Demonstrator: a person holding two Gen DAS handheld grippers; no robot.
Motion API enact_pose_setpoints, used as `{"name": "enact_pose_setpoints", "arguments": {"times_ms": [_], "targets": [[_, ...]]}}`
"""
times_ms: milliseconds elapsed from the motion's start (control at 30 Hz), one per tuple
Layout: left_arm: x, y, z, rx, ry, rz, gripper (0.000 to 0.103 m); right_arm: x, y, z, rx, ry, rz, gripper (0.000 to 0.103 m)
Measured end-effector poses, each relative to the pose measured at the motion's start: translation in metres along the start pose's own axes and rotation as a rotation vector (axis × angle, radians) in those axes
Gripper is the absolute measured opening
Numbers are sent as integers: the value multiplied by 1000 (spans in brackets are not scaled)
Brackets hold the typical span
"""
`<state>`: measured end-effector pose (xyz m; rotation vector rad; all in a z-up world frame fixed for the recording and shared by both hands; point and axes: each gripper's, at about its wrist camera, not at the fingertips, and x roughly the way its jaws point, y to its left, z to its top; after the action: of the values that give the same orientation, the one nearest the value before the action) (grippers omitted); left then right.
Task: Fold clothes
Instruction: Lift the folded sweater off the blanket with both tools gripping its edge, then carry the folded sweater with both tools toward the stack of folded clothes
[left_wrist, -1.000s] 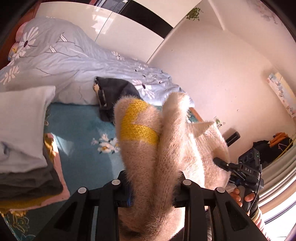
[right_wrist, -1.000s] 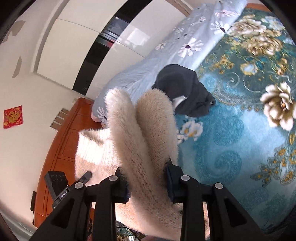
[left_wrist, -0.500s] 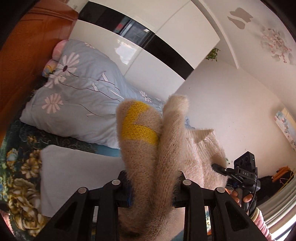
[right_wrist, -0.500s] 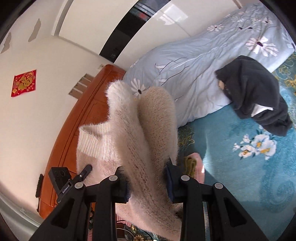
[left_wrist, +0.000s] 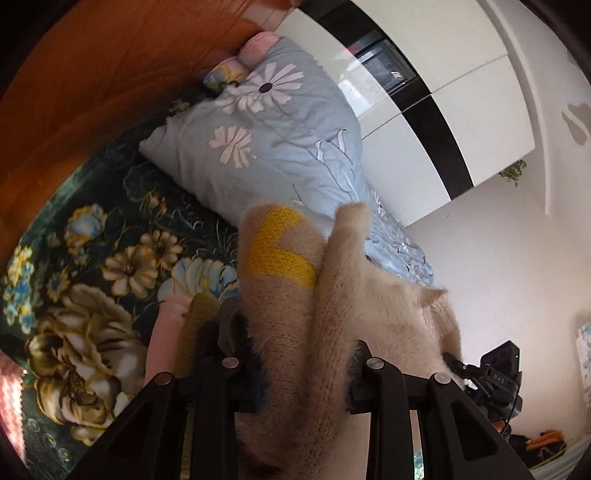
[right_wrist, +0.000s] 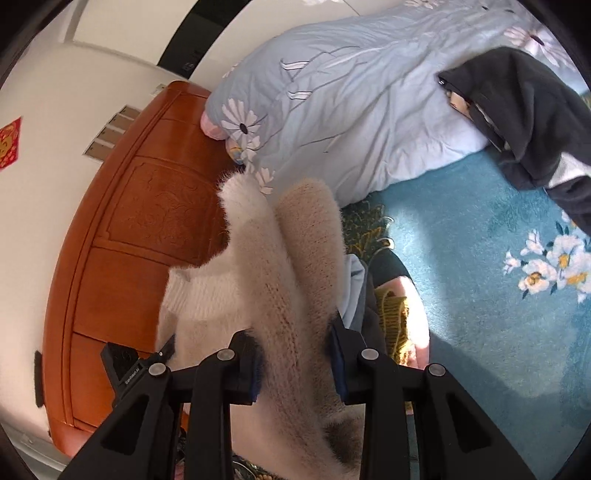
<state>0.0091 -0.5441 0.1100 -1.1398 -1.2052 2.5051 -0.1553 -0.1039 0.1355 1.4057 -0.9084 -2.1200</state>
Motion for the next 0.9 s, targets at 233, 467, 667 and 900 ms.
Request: {"name": "enact_pose_setpoints", "arguments": {"times_ms": [233, 467, 667, 900], "targets": [[12, -2, -8, 41, -15, 48, 41, -2, -11, 0, 17, 12, -15, 34], [1, -11, -13, 56, -38, 95, 54, -18, 0, -8, -66, -6, -40, 37], [-20, -14, -16, 30, -75, 116, 62, -42, -11, -13, -41, -33, -5, 38], [-22, -18, -26, 22, -74, 134, 63, -45, -28, -27, 42, -4, 59, 39]]}}
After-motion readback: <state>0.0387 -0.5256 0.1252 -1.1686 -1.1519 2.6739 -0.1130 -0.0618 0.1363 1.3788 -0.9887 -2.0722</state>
